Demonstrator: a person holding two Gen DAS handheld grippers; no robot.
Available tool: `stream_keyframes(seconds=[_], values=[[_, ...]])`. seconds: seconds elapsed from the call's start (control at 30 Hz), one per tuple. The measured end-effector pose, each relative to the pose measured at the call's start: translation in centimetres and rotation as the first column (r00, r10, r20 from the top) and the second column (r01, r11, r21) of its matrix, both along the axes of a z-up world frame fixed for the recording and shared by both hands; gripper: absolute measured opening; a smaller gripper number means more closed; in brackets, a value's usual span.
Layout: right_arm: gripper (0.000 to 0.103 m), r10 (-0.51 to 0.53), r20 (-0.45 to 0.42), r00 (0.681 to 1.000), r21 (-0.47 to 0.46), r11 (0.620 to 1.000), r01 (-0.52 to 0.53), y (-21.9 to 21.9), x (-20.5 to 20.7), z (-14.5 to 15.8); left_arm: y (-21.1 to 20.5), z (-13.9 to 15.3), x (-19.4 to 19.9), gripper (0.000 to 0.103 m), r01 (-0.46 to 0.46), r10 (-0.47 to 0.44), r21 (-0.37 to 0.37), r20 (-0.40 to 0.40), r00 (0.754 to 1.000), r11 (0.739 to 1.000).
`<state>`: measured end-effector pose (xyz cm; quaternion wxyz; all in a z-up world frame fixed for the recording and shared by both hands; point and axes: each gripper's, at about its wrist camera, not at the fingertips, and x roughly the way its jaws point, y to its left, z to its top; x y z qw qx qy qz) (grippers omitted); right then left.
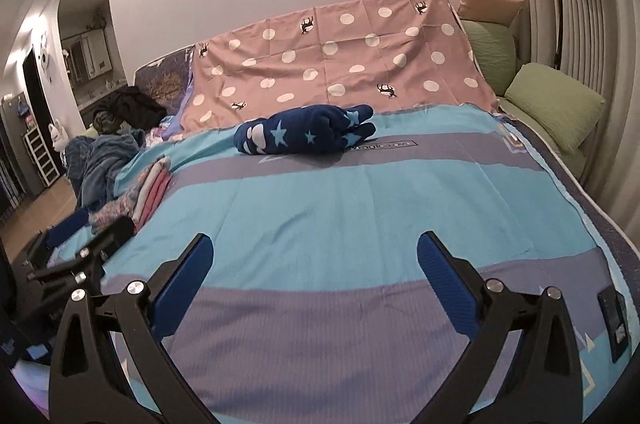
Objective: Fold small clothes
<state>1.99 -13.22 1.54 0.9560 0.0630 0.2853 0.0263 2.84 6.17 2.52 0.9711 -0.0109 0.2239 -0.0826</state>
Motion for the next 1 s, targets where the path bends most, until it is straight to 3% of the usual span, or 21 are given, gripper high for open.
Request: stream_keyframes(seconds=[0.13, 0.5, 1.0], values=[[0.102, -0.005, -0.004, 1.000, 0.002, 1.000, 0.005, 0.0, -1.2, 0.0, 0.0, 0.2, -1.4, 0.101, -0.037, 0.037, 0.017, -0.010, 0.999, 0.999], [0.102, -0.047, 0.019, 0.999, -0.016, 0.999, 0.048, -0.1, -4.0, 0.2, -1.0, 0.9, -3.5, 0.101, 0.009, -0.009, 0.021, 0.004, 1.000, 1.000], [0.102, -0.052, -0.001, 0.999, 0.022, 0.998, 0.052, -1.4, -4.0, -0.8, -2.7, 0.4, -4.0, 0.101, 0.021, -0.020, 0.055, -0.013, 1.000, 0.998]])
